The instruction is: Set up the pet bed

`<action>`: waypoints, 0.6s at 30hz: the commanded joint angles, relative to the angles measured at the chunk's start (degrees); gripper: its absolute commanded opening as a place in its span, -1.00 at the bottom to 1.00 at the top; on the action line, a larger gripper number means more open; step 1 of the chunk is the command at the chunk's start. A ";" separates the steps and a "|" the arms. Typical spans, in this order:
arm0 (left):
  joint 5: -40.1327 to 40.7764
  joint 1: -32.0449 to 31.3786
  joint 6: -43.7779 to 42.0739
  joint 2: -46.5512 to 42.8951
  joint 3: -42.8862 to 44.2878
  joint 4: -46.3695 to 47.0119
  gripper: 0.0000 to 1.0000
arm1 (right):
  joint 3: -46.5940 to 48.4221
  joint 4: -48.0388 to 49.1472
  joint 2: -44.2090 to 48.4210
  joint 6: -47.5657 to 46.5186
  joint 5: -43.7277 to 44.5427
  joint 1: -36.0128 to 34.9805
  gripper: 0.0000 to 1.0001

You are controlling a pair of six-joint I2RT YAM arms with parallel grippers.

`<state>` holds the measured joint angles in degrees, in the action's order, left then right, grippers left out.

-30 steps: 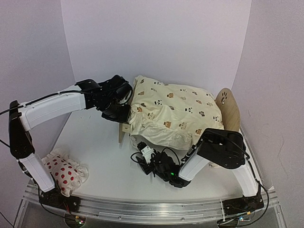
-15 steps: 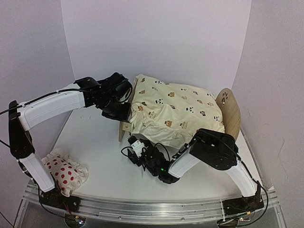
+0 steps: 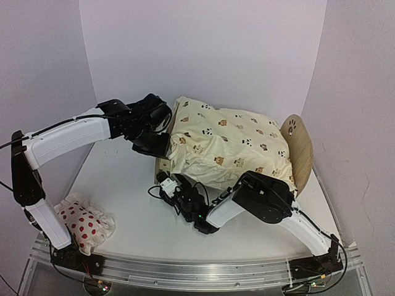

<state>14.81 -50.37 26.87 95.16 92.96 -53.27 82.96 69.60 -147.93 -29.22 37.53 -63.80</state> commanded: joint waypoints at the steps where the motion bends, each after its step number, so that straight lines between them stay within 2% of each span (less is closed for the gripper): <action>1: -4.96 -1.05 -1.55 -2.61 7.32 7.21 -1.00 | 3.25 3.70 -1.85 -3.87 0.96 0.89 0.24; 5: -4.90 -1.08 -1.53 -2.52 7.32 7.16 -1.00 | 3.24 3.79 -1.56 -4.26 0.21 1.59 -0.01; 9: -4.95 -1.05 -1.47 -2.76 7.09 7.24 -1.00 | 3.37 3.79 -1.39 -5.23 -1.07 1.77 -0.41; 15: -4.60 -1.05 -1.38 -3.70 5.90 7.50 -1.00 | 4.39 3.81 -1.88 -5.99 -1.86 1.84 -0.67; 18: -4.43 -1.08 -1.37 -4.29 5.07 7.76 -1.00 | 3.63 3.88 -1.31 -5.89 -1.84 1.86 -0.87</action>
<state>15.63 -50.19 26.54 95.66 94.13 -53.76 84.86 71.37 -149.14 -34.27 35.80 -62.51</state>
